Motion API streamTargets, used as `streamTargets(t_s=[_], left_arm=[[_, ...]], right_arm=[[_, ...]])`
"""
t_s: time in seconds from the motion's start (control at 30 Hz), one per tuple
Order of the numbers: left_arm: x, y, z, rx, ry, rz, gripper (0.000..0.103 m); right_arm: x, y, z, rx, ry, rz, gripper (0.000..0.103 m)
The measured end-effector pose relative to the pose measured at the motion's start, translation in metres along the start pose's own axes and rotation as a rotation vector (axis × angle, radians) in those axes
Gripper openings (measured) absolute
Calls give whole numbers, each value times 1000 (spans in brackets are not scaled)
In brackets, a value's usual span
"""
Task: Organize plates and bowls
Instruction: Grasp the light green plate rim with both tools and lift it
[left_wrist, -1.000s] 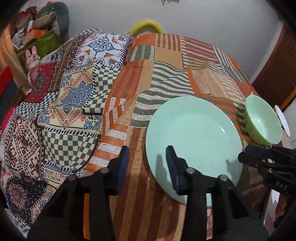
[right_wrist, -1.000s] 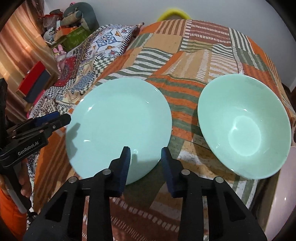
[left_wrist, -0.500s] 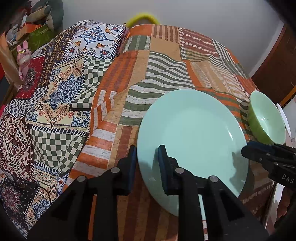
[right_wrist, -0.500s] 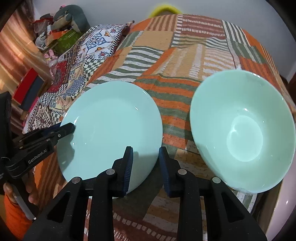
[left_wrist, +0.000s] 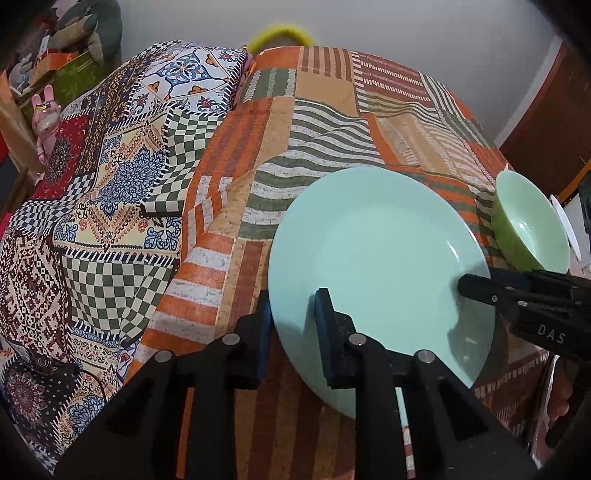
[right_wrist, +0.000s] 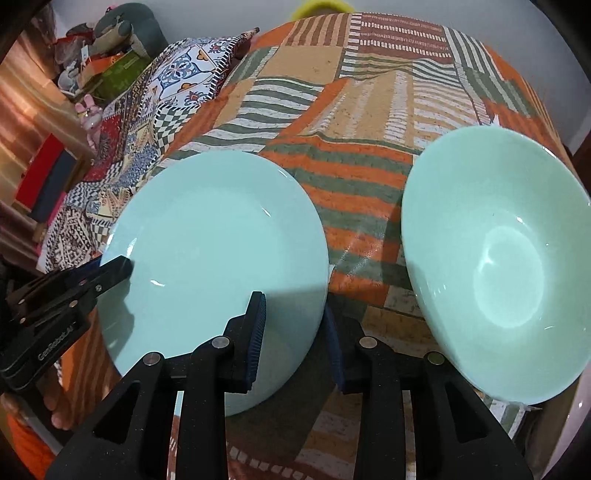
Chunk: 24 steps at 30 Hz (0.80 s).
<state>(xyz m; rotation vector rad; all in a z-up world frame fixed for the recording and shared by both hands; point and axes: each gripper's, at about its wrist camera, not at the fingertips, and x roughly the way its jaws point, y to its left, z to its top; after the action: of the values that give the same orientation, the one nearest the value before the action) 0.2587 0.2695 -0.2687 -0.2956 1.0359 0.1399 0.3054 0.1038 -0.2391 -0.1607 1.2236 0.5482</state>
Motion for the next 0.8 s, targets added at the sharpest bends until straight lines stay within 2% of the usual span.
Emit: streamTargets(t_s=[0.37,0.57,0.8], left_arm=[[-17,4,-32,-7,21,-24,23],[-30,10,-56,-13,32,-48,23],[-35,11,-64,-20,37,-39,23]], right_arm=[[-11,8,-26,-25,36,53,29],[-19,15,-47,-54,59,114,28],[-9,17,-37,-40,74,140,28]])
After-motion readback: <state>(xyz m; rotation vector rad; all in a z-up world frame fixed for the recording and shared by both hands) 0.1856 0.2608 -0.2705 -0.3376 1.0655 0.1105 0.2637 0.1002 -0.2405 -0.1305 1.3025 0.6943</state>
